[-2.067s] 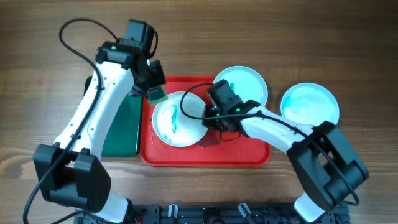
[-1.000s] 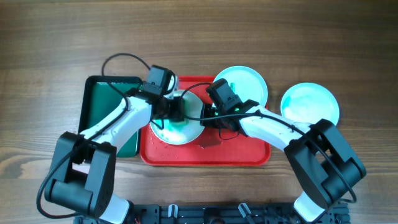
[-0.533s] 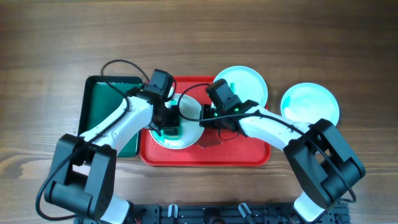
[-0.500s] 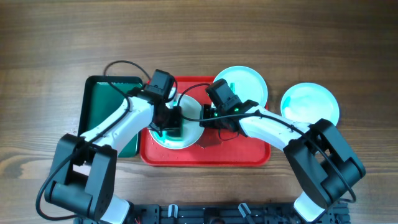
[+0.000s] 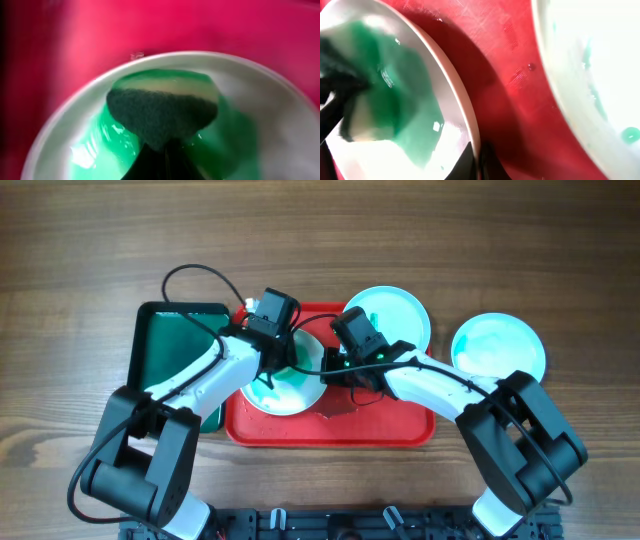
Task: Clean dirty plates on tray and stack at the side
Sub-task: 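Scrub the held plate with the sponge in the left gripper, then lift the plate with the right gripper and stack it on the cleaned plate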
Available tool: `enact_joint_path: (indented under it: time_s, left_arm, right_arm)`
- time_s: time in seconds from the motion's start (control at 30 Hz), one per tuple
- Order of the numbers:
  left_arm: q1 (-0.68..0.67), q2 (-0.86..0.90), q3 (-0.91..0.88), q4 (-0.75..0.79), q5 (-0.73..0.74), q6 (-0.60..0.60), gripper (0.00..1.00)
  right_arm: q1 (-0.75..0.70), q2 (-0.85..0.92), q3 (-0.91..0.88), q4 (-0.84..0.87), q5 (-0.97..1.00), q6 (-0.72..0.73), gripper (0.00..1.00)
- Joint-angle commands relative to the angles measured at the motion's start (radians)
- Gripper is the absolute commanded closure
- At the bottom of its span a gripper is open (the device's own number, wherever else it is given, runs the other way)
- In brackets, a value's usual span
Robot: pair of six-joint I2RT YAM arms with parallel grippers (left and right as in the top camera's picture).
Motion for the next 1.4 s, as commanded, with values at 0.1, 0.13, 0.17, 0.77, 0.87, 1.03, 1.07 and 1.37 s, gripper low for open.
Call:
enact_joint_path:
  time_s: [0.1,0.13,0.17,0.77,0.87,1.03,1.07,1.37]
  left_arm:
    - [0.003,0.033,-0.027,-0.234,0.125,-0.103,0.96]
    - [0.003,0.033,-0.027,-0.238,0.185,-0.070,0.96]
    - [0.004,0.033,-0.027,-0.238,0.316,0.016,0.96]
    - [0.082,0.030,0.005,0.066,0.064,0.058,0.96]
    - [0.145,0.018,0.142,-0.085,0.058,0.059,0.96]
    - [0.237,0.015,0.397,-0.318,0.059,0.063,0.96]
    - [0.245,0.015,0.417,-0.332,0.063,0.064,0.96]
    - [0.252,0.016,0.422,-0.345,0.113,0.084,0.96]
  right_arm:
    - [0.000,0.019,0.015,0.005,-0.019,-0.001,0.96]
    - [0.000,0.019,0.015,0.005,-0.019,-0.001,0.96]
    - [0.000,0.019,0.015,0.005,-0.019,-0.001,0.96]
    - [0.000,0.019,0.015,0.005,-0.026,-0.016,0.96]
    - [0.000,0.016,0.016,0.004,-0.062,-0.038,0.96]
    - [-0.016,-0.093,0.061,-0.169,0.040,-0.115,0.96]
    - [-0.016,-0.132,0.061,-0.204,0.078,-0.132,0.96]
    - [0.033,-0.465,0.061,-0.432,0.618,-0.286,0.96]
